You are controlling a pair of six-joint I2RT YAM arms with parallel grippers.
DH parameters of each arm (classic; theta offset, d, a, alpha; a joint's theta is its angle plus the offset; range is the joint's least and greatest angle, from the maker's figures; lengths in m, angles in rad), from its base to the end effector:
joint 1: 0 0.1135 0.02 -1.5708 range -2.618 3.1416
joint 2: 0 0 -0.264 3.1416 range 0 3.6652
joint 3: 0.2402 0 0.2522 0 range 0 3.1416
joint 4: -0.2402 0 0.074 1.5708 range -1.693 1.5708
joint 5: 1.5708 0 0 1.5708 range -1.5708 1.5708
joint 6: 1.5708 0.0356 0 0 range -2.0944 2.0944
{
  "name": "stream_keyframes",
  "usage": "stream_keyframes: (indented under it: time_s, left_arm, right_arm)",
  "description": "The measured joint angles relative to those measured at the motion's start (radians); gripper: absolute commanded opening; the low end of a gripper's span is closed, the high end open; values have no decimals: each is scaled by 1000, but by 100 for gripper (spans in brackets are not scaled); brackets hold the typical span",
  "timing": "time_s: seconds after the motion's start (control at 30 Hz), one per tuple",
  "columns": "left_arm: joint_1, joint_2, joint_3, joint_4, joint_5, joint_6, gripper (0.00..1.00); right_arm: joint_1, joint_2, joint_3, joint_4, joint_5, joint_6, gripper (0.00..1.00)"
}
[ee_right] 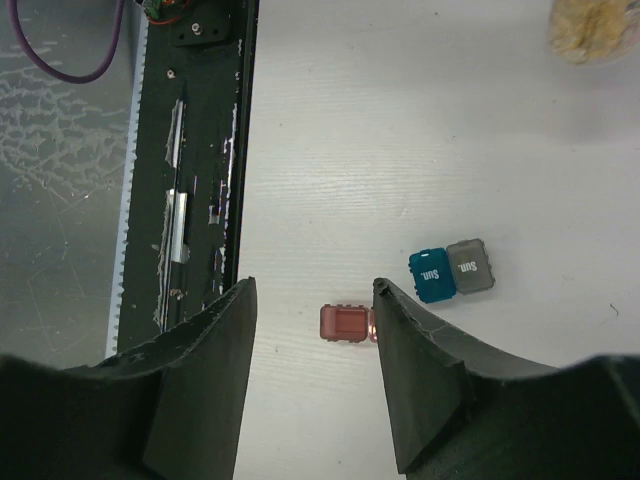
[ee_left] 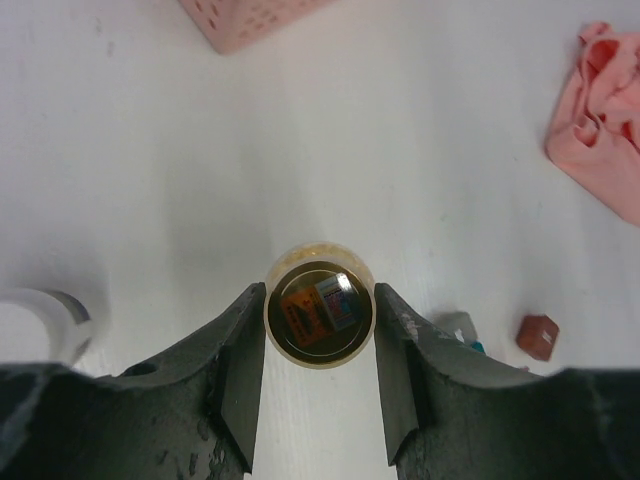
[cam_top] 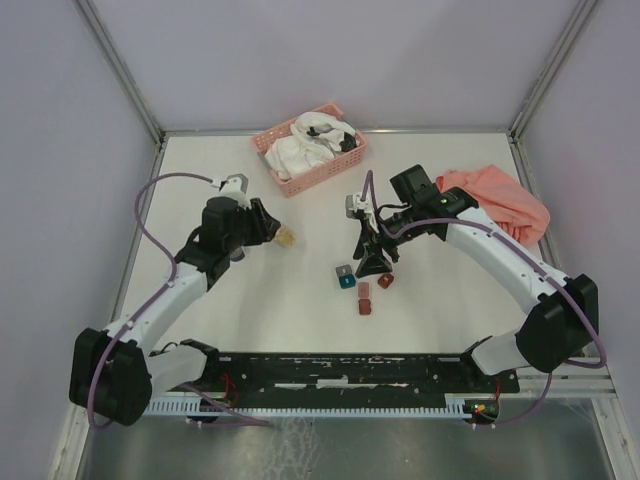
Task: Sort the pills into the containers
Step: Unscrew the lid of the pill bottle.
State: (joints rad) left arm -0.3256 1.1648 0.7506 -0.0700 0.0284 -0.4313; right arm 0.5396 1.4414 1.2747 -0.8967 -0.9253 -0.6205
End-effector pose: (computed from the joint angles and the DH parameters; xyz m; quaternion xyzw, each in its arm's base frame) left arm 0.2471 -0.0845 0.2614 -0.0379 0.8551 -0.2023 0.4758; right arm 0.2289 0.1702 0.3104 -0.5684 0.6632 0.4226 0.2419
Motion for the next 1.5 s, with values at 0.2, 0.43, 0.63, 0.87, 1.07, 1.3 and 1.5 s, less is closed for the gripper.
stream_keyframes:
  time_s: [0.2,0.43,0.63,0.87,1.07,1.3,1.5]
  left_arm:
    - [-40,-176,-166,56,163,-76,3]
    - [-166,-261,-252,223,278,-190,3]
    - [-284,-260,-295,320,279,-251,3]
    - [-391,-253,-308,402,207,-299,3]
    - [-438,-243,-310,435,139,-331,3]
    - [-465,-247,-321,466,58,-368,3]
    - [-474,-261,-332,483,23,-391,3]
  right_arm:
    - [-12,-12,-113,137,-70,17,77]
    - [-12,-130,-357,503,-100,191,90]
    - [-13,-133,-359,681,-111,268,94]
    - [-12,-132,-360,688,-161,218,99]
    - [1,-124,-360,660,-155,182,99]
    - [63,-103,-360,664,-81,196,100]
    - [85,-101,-373,704,-27,224,94]
